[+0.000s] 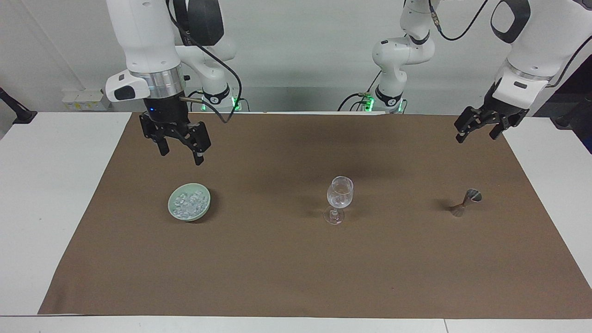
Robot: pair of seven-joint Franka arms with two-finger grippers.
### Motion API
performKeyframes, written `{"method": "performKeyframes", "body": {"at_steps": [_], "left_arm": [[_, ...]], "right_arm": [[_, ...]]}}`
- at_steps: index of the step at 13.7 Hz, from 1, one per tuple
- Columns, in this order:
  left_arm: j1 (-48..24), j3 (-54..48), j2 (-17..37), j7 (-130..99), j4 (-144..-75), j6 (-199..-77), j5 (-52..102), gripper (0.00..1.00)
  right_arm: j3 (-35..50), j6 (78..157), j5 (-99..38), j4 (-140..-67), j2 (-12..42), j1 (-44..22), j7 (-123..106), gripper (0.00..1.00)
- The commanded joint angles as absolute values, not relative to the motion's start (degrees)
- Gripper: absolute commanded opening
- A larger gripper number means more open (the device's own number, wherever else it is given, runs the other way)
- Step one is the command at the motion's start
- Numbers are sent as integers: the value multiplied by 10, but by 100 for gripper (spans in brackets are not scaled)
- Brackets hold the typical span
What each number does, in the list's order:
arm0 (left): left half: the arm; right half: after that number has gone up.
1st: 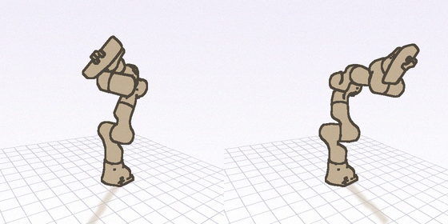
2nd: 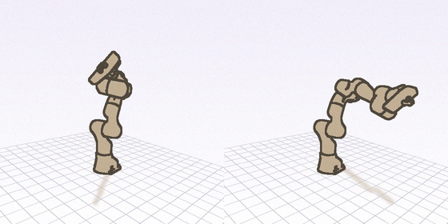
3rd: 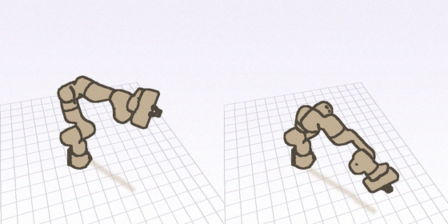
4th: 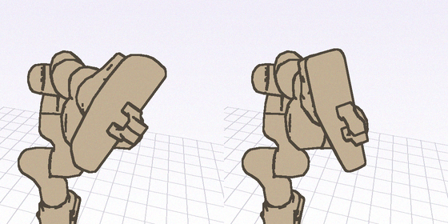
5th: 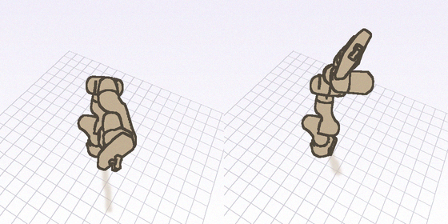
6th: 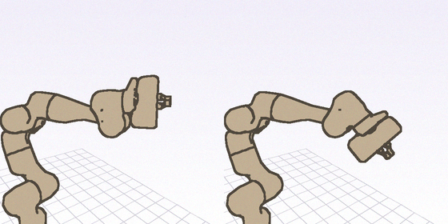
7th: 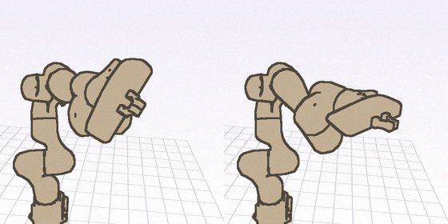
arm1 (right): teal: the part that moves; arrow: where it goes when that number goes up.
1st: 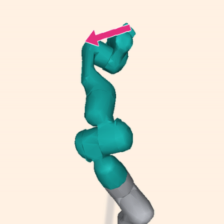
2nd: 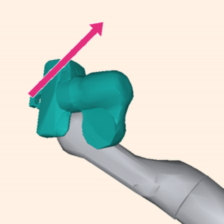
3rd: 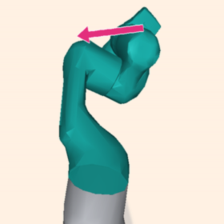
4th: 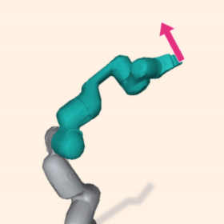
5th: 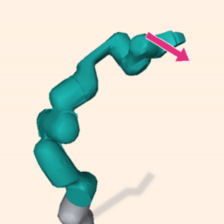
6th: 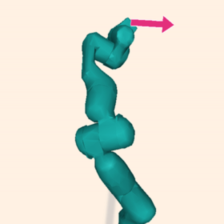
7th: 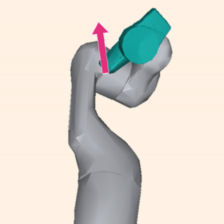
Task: Pour wine and add ice with both arms
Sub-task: 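Lower the ice cup onto the table and open the right gripper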
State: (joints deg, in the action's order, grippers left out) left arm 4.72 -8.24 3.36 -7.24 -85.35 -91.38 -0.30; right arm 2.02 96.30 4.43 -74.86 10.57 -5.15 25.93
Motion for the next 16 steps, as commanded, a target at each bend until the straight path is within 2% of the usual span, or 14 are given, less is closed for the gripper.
{"method": "performKeyframes", "body": {"at_steps": [1,4,10,13,16], "left_arm": [[41,-76,31,-65,-860,-922,3,100],[41,-76,31,-65,-860,-921,4,100],[41,-76,31,-65,-860,-920,3,100],[42,-76,30,-65,-860,-920,3,100],[41,-76,30,-65,-860,-919,4,100]], "right_arm": [[-4,927,26,-762,86,-51,204,100],[-28,896,26,-772,66,-51,159,100],[-75,905,11,-864,5,-50,79,100],[-69,924,4,-919,-28,-17,43,100],[-70,932,-1,-950,-47,-15,28,100]]}}
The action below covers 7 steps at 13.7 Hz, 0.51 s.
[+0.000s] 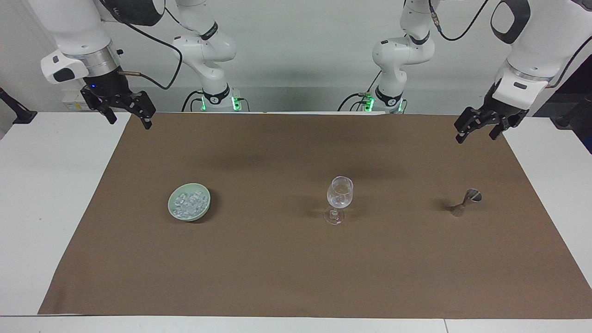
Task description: Pour wine and add ice with both arms
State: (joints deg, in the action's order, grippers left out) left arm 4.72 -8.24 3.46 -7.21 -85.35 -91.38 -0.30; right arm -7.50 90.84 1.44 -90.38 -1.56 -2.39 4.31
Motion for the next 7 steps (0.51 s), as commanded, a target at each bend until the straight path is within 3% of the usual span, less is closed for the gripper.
{"method": "performKeyframes", "body": {"at_steps": [1,5,7], "left_arm": [[42,-76,30,-65,-860,-919,4,100],[42,-76,30,-65,-860,-919,4,100],[43,-76,30,-65,-860,-918,4,100]], "right_arm": [[-70,928,1,-949,-47,-13,26,100],[-68,918,-2,-942,-44,-3,40,100],[-63,876,-13,-934,-43,-4,54,100]]}}
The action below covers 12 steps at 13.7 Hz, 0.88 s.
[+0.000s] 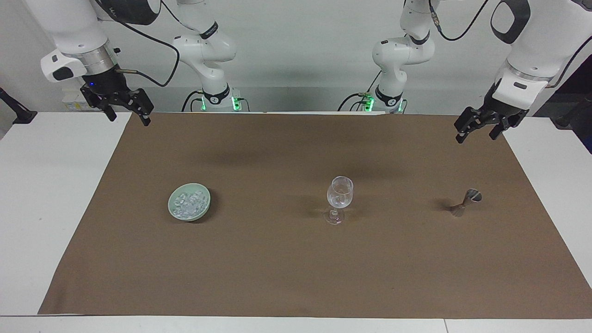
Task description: Pour wine and add ice with both arms
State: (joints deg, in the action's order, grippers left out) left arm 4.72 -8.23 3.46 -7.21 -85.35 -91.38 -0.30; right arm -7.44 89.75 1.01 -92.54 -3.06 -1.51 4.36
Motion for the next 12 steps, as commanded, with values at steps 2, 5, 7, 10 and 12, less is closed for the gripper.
{"method": "performKeyframes", "body": {"at_steps": [2,5,7,10,12], "left_arm": [[42,-76,30,-65,-860,-918,4,100],[42,-76,30,-65,-860,-918,4,100],[42,-76,30,-65,-860,-918,4,100],[43,-76,31,-65,-860,-920,4,100],[42,-76,31,-65,-860,-920,4,100]], "right_arm": [[-62,856,-33,-925,-48,-8,85,100],[-57,879,-23,-937,-53,-18,77,100],[-57,906,6,-965,-69,-25,65,100],[-59,899,8,-962,-69,-25,49,100],[-62,901,7,-961,-67,-25,48,100]]}}
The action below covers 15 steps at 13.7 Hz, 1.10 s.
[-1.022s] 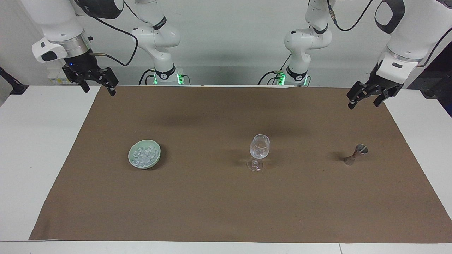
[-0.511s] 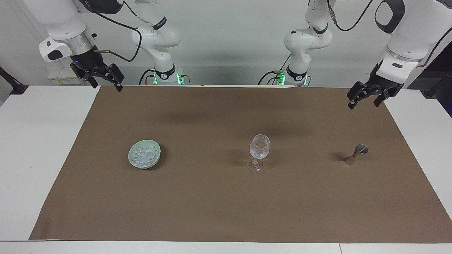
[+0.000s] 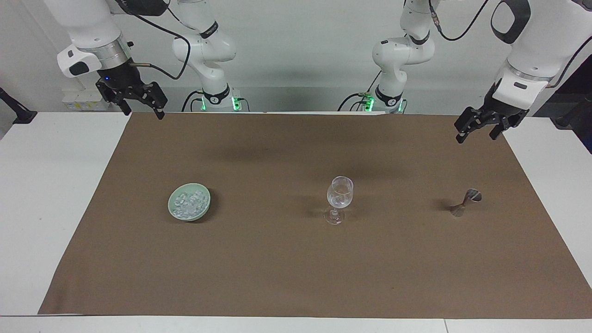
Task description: Pour wine and add ice with both arms
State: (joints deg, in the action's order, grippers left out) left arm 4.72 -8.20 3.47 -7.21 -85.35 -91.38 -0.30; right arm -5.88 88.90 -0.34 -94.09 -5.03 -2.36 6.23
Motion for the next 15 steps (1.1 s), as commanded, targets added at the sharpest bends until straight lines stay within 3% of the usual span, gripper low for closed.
{"method": "performKeyframes", "body": {"at_steps": [1,4,15], "left_arm": [[42,-76,31,-65,-860,-920,3,100],[42,-76,31,-65,-860,-920,1,100],[42,-76,32,-25,-860,-933,-3,100]], "right_arm": [[-62,898,8,-959,-66,-25,49,100],[-60,861,8,-917,-48,-25,52,100],[-67,879,6,-933,-54,-25,49,100]]}}
